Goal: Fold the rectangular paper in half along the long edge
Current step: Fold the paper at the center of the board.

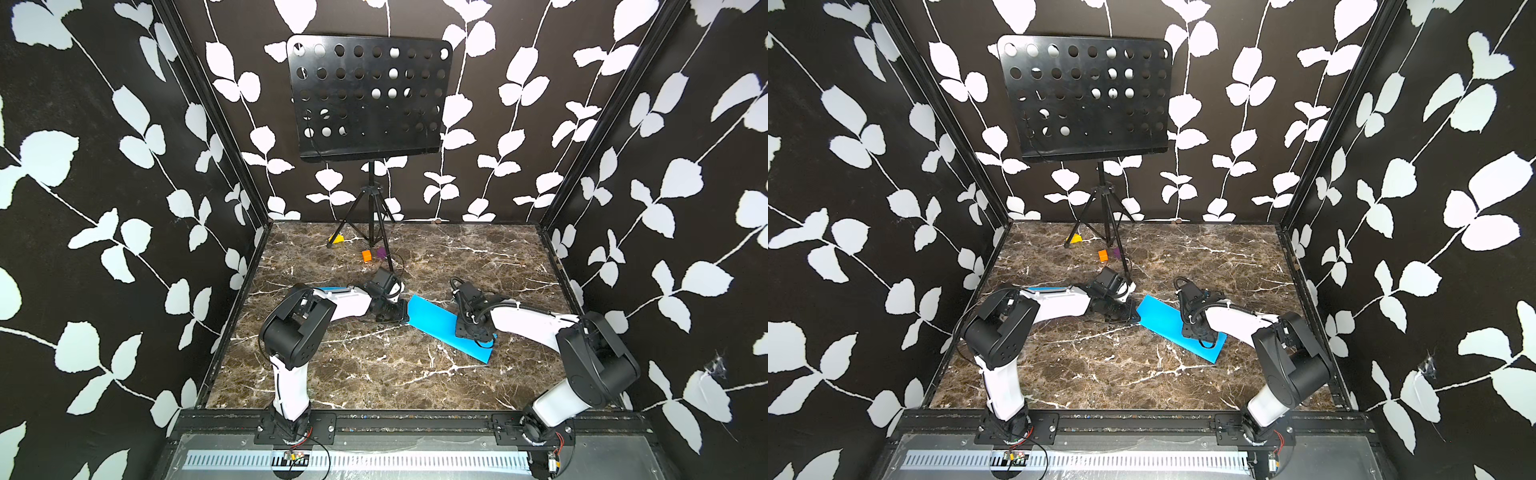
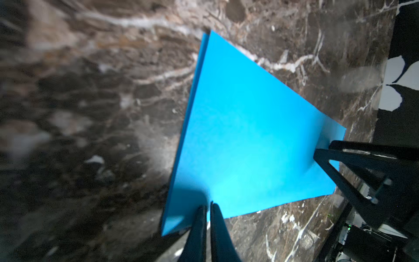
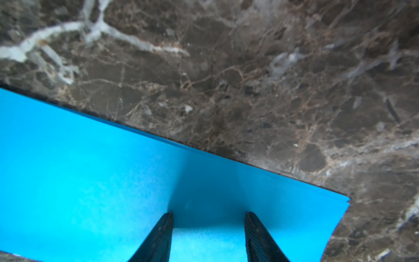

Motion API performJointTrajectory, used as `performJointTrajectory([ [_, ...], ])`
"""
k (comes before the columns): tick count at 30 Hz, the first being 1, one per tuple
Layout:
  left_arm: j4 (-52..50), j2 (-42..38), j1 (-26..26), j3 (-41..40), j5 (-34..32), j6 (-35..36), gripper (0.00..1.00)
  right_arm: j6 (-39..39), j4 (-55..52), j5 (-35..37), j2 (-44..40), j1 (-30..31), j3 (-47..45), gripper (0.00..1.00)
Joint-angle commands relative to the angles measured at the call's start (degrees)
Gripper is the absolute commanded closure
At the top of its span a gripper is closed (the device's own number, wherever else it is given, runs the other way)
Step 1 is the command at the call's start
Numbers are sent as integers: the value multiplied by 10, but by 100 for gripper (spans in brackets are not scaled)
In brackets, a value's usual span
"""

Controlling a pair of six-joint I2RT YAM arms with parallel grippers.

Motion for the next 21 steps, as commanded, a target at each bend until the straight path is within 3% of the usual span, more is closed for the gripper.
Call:
performJointTrajectory([
  [1,-80,34,27,0,-80,22,90,4,-21,-1,23,-1,-28,50],
  [15,-118,-30,54,-11,-101,37,88,-25,-12,-11,13,-1,18,49],
  [21,-128,-121,42,9,-81,36,81,-81,5,2,-85,23,34,40],
])
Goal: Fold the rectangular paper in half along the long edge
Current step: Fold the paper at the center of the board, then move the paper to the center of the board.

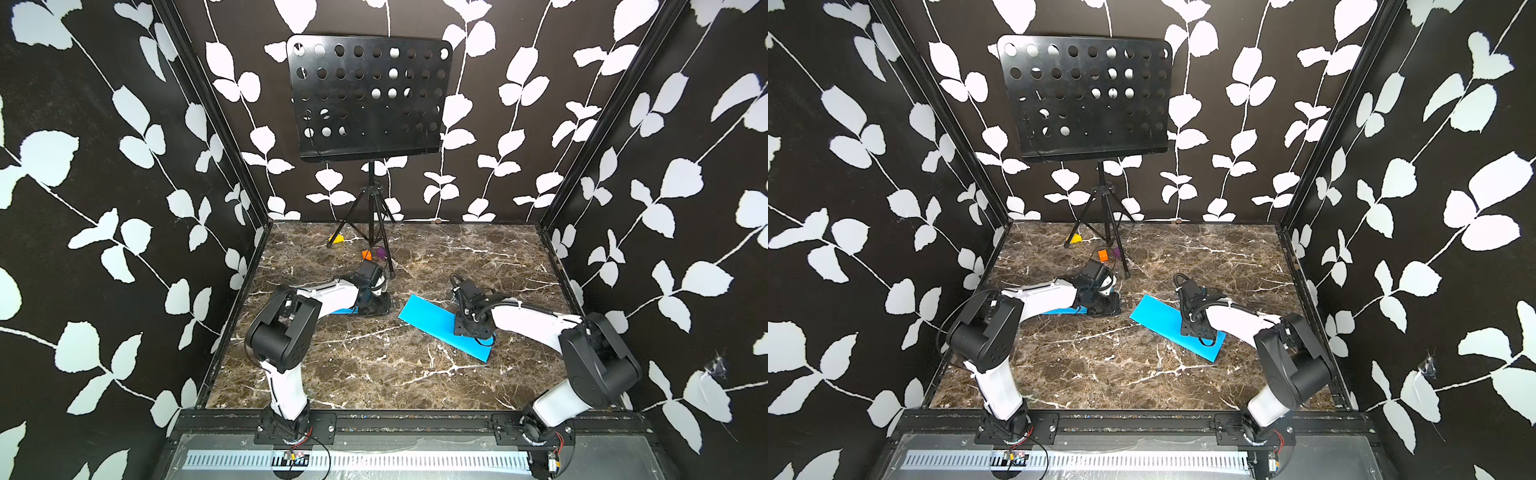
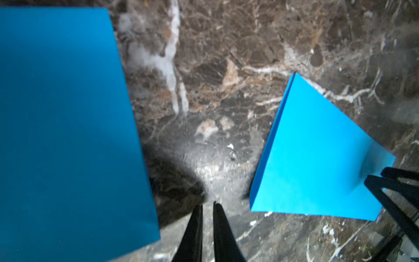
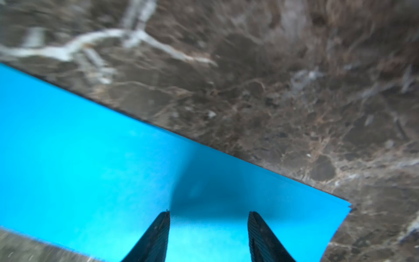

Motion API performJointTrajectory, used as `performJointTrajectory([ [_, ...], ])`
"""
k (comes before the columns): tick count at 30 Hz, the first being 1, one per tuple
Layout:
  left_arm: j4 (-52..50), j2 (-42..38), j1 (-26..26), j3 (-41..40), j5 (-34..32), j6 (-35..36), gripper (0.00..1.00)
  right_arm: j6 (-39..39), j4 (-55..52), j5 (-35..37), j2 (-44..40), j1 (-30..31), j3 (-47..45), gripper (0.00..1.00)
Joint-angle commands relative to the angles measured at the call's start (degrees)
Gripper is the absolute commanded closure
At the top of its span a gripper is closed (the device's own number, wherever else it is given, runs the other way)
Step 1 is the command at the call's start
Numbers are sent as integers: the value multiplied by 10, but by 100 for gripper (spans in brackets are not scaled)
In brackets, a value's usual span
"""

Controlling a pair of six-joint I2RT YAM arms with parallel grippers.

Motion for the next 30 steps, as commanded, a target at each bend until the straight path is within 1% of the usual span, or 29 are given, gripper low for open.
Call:
performJointTrajectory([
  [1,-31,-76,-5,8,-9,6,76,-34,1,24,-71,25,16,38],
  [2,-33,-89,-5,8,-14,6,71,-33,-6,25,-87,33,11,36],
  [4,-35,-121,-5,1,-31,7,55,-21,-17,16,-113,53,-5,30],
  [7,-20,-168,-5,-27,-72,3,35,21,-24,14,-139,95,-37,17],
  [8,-12,-180,-5,-38,-84,2,30,34,-24,13,-141,107,-45,14],
  [10,-5,-211,-5,-60,-112,2,21,63,-21,4,-139,131,-63,11],
  [12,-2,-237,-5,-75,-131,2,11,81,-10,-3,-130,145,-76,10],
  [14,2,-260,-5,-92,-148,4,3,96,3,-6,-112,147,-85,14],
  [15,8,-271,-5,-102,-158,5,1,98,6,-4,-98,147,-84,16],
  [20,-1,-301,-5,-119,-182,18,1,83,-24,32,-42,143,-49,22],
  [25,-13,-314,-5,-126,-204,20,1,62,15,21,-4,95,-48,27],
  [29,-21,-323,-4,-131,-222,21,1,29,35,23,35,65,-12,28],
  [30,-23,-326,-4,-133,-225,22,1,15,36,21,57,60,5,28],
])
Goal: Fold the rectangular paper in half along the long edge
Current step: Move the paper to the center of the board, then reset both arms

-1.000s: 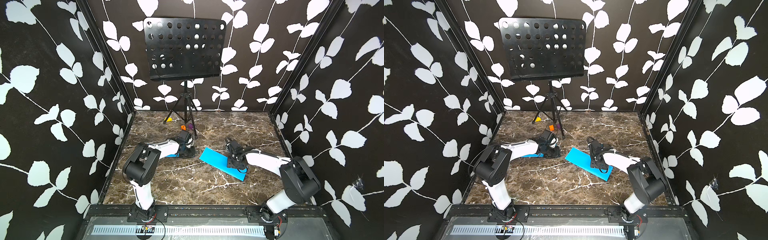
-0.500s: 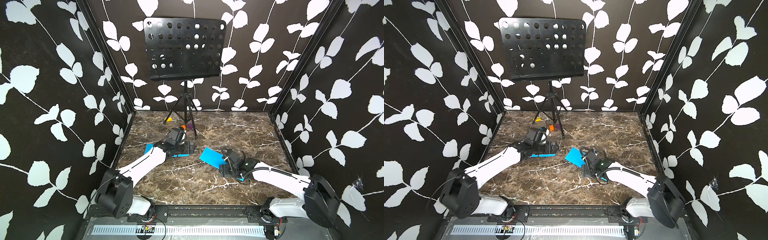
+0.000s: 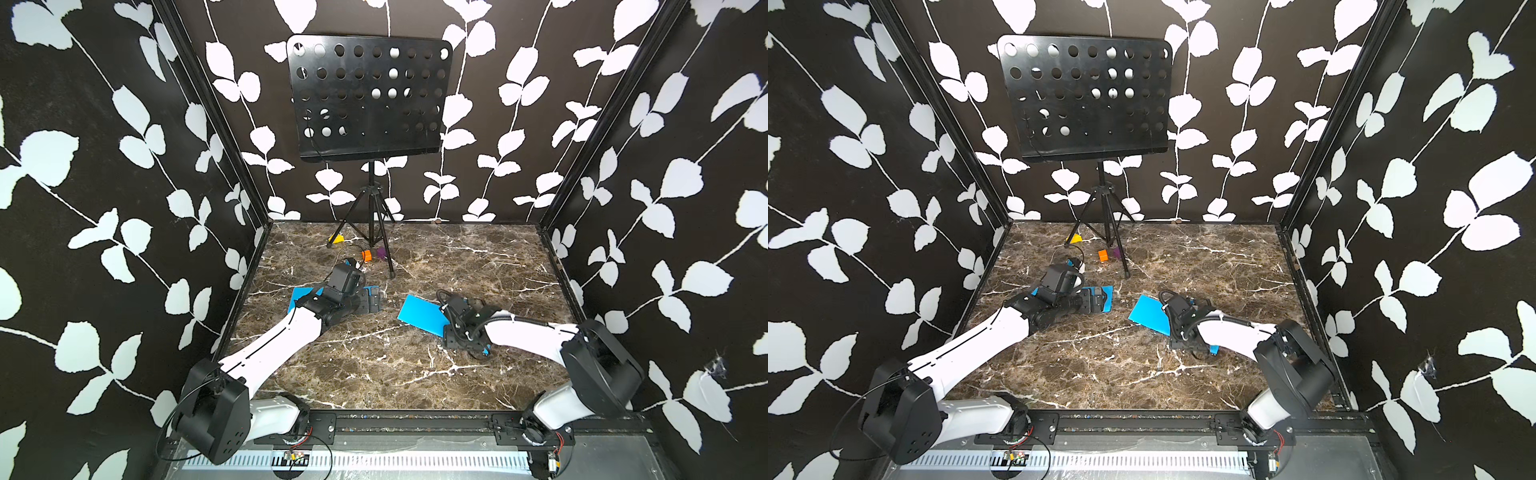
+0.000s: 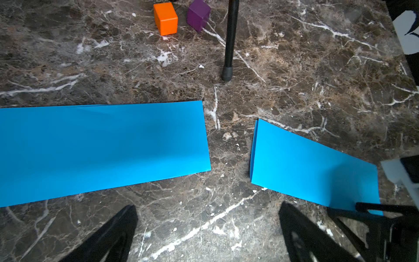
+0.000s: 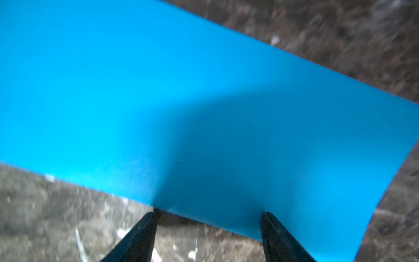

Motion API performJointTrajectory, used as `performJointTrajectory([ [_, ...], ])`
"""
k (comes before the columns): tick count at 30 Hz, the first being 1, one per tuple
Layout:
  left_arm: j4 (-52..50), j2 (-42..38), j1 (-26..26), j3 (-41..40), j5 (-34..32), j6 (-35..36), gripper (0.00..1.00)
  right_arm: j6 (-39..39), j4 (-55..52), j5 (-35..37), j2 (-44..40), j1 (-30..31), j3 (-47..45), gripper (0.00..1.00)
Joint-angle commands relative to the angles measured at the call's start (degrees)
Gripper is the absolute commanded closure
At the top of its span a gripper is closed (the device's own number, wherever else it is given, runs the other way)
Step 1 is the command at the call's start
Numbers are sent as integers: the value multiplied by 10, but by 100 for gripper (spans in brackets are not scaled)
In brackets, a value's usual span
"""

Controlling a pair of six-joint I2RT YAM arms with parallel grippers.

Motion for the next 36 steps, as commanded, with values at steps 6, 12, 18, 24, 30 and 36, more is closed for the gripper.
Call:
performJointTrajectory([
  [6,-25,-33,3,-17,-37,11,1,-96,0,9,105,-31,135,28],
  [12,-16,-58,10,-43,-53,19,1,-132,8,9,63,-31,158,25],
  [18,104,-108,27,-117,-51,196,1,-171,45,101,-60,-55,108,7],
  [24,236,-170,116,-198,-82,275,1,-304,174,202,-159,-115,16,3],
  [30,359,-152,179,-268,-62,353,1,-481,402,287,-180,-161,-116,1],
  [36,476,-103,220,-307,-17,386,1,-480,680,213,-131,-242,-251,1],
])
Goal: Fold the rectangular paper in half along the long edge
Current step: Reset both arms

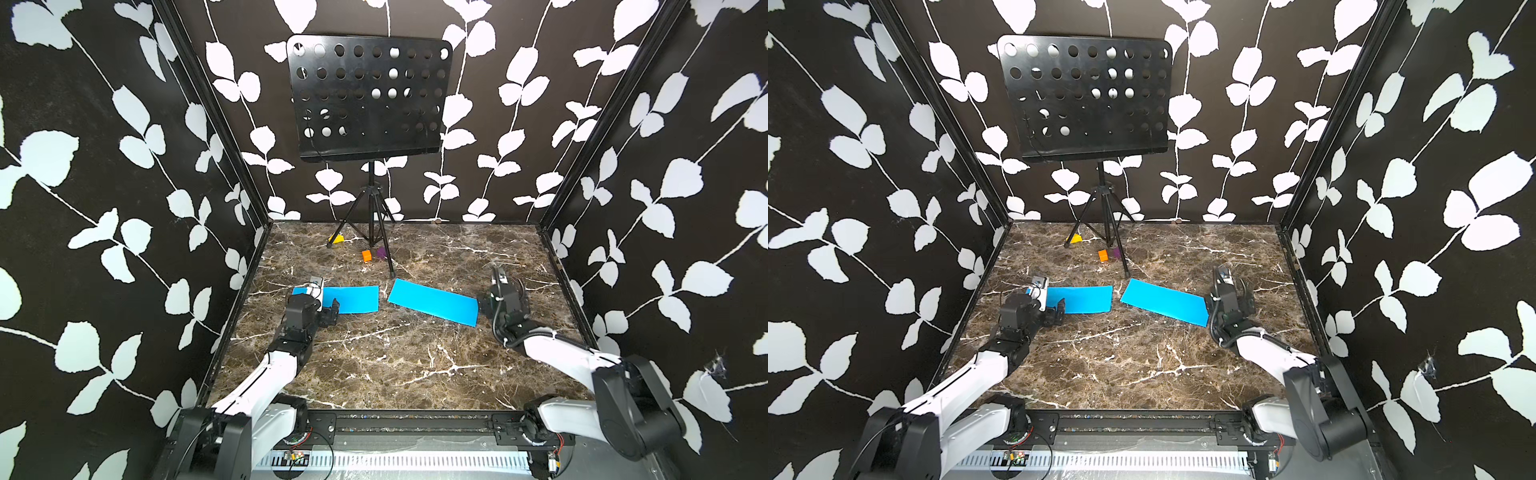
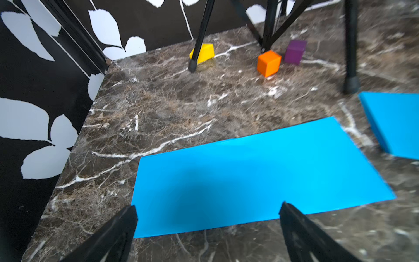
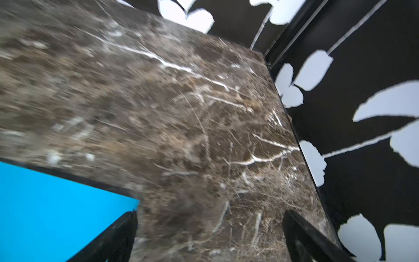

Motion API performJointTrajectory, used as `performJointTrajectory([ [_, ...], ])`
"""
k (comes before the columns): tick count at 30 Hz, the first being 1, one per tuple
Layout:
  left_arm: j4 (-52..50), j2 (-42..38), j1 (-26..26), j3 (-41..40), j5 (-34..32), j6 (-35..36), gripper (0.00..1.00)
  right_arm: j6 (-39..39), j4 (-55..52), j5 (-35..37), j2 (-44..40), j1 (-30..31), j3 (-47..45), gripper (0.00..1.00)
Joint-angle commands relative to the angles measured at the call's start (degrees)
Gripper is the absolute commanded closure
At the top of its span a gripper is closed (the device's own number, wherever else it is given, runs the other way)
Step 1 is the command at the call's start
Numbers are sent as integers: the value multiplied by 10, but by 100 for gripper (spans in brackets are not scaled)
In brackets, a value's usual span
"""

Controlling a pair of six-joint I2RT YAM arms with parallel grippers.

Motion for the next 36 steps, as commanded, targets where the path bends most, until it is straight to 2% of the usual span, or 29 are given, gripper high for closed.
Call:
performJointTrajectory([
  [1,93,27,13,3,35,44,1,-29,205,-24,26,-38,-29,1],
  [2,103,40,15,4,36,46,1,-34,188,-33,26,-43,-24,1],
  [4,136,71,24,6,50,34,1,-54,235,-62,44,-62,-31,1],
  [8,205,144,39,19,90,5,1,-30,287,-134,90,-110,-39,1],
  [12,192,187,45,57,95,21,1,-26,378,-168,133,-126,-62,1],
  [14,200,202,58,65,104,25,1,-21,327,-189,117,-132,-52,1],
  [19,284,280,100,70,150,0,1,-13,310,-218,122,-147,-38,1],
  [21,253,265,101,72,148,2,1,-13,297,-230,122,-152,-31,1],
  [24,362,303,100,39,87,-20,1,-9,263,-249,125,-160,-12,1],
  [26,306,284,95,51,74,-19,1,-5,270,-265,123,-168,-16,1],
  [27,331,296,90,48,65,-13,1,-6,270,-267,122,-168,-18,1],
  [30,306,285,88,51,62,-16,1,-10,270,-276,123,-169,-17,1],
  [32,332,294,87,47,64,-12,1,-9,267,-273,123,-169,-16,1],
  [36,320,291,87,49,66,-11,1,-8,264,-272,123,-169,-14,1],
])
